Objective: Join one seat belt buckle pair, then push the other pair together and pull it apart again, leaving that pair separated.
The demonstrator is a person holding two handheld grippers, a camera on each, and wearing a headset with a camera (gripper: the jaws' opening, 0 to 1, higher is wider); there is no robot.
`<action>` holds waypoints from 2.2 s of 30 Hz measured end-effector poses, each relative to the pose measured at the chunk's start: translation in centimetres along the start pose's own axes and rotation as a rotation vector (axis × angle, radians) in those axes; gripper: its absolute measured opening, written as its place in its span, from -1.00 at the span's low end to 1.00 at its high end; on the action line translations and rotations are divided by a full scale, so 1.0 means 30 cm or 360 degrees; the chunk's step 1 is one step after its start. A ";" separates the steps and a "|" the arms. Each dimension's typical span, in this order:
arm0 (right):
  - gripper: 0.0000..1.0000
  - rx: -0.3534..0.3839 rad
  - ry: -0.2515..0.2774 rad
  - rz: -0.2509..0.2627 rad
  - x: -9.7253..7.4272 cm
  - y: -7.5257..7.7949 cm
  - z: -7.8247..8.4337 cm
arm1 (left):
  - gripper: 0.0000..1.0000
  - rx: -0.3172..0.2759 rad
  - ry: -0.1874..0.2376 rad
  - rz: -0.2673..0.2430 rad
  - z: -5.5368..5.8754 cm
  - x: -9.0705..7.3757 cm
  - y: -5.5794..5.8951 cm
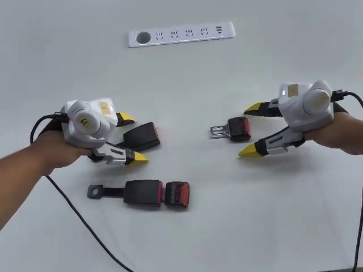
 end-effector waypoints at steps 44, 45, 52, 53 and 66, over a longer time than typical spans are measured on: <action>-0.30 0.0024 0.0292 0.0072 0.063 -0.015 -0.033 | -0.32 0.0332 -0.0125 0.0218 -0.013 -0.004 -0.019; -0.30 0.0017 0.0293 0.0072 0.067 -0.017 -0.037 | -0.32 0.0336 -0.0132 0.0217 -0.014 -0.004 -0.017; -0.31 -0.0001 0.0313 0.0056 0.109 -0.041 -0.086 | -0.32 0.0359 -0.0157 0.0227 -0.016 -0.003 -0.017; -0.31 0.0005 0.0322 0.0057 0.114 -0.041 -0.091 | -0.32 0.0355 -0.0158 0.0228 -0.016 -0.003 -0.017; -0.31 0.0012 0.0401 0.0023 0.195 -0.093 -0.180 | -0.33 0.0382 -0.0213 0.0249 -0.024 0.000 -0.020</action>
Point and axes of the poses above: the centre of the closed fingertips' face, and the gripper's own axes: x roughly forward along the fingers, y roughly to its right, z roughly out of its underside, the point moved 7 cm from there along -x, roughly backward along the fingers, and after that the axes turned 8 degrees about -y, right-handed, at the moved point
